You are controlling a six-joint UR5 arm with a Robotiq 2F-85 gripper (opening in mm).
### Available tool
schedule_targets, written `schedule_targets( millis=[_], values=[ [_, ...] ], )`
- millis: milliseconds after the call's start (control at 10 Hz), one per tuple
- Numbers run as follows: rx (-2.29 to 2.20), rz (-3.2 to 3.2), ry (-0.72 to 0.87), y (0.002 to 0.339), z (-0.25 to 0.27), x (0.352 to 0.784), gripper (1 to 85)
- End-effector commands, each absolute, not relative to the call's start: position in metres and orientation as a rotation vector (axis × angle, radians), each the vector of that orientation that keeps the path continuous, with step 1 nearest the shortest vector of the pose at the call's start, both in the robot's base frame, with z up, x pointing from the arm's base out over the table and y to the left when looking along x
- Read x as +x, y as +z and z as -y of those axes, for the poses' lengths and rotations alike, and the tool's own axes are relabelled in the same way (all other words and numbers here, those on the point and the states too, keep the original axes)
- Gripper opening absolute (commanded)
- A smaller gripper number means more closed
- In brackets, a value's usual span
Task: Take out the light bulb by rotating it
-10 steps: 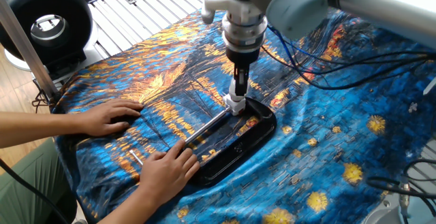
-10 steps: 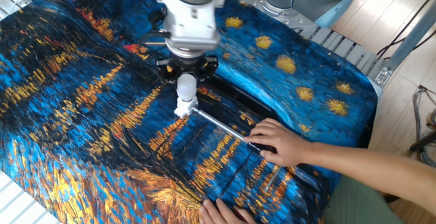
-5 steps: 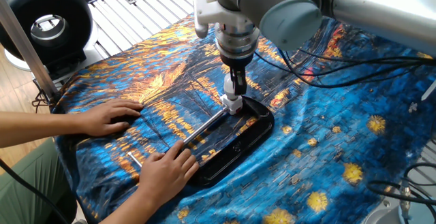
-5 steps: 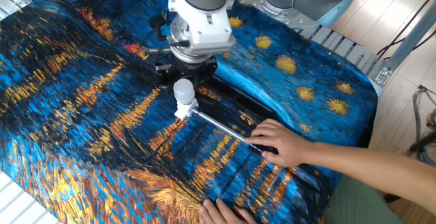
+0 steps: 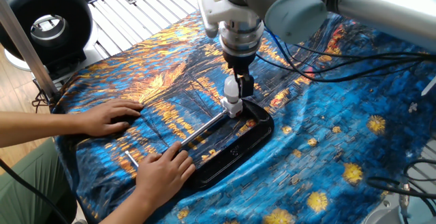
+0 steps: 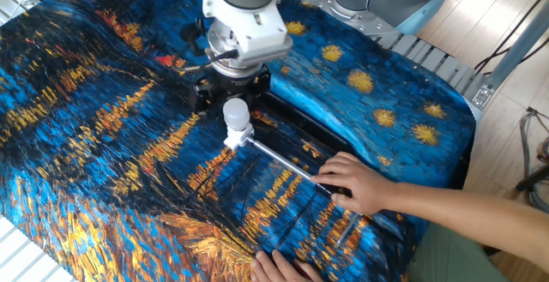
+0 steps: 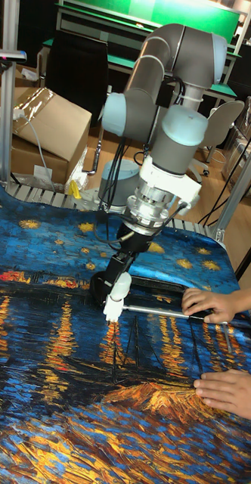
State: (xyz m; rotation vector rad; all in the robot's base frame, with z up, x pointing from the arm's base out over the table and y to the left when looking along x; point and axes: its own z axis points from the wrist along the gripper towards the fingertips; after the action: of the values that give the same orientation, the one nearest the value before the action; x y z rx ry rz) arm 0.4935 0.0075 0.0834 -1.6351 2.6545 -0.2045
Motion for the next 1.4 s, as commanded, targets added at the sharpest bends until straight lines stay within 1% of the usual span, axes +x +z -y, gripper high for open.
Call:
schedule_targets(
  millis=[0,200,400,500,600,800,1100,1300],
  values=[
    [-1.439,-2.771,-0.100,0.087,-0.010,0.484,85.0],
    [-1.143,-2.945,0.042,0.089,-0.023,0.466,83.0],
    [-0.862,-3.062,0.134,0.092,-0.031,0.457,80.0],
    [-0.776,-3.081,0.141,0.091,-0.030,0.458,75.7],
    [-0.732,-3.087,0.138,0.090,-0.028,0.461,73.7],
    [-0.635,-3.094,0.093,0.088,-0.023,0.470,70.7],
    [-0.419,-3.133,0.135,0.086,-0.033,0.473,66.7],
    [-0.345,-3.148,0.121,0.085,-0.033,0.475,62.3]
  ],
)
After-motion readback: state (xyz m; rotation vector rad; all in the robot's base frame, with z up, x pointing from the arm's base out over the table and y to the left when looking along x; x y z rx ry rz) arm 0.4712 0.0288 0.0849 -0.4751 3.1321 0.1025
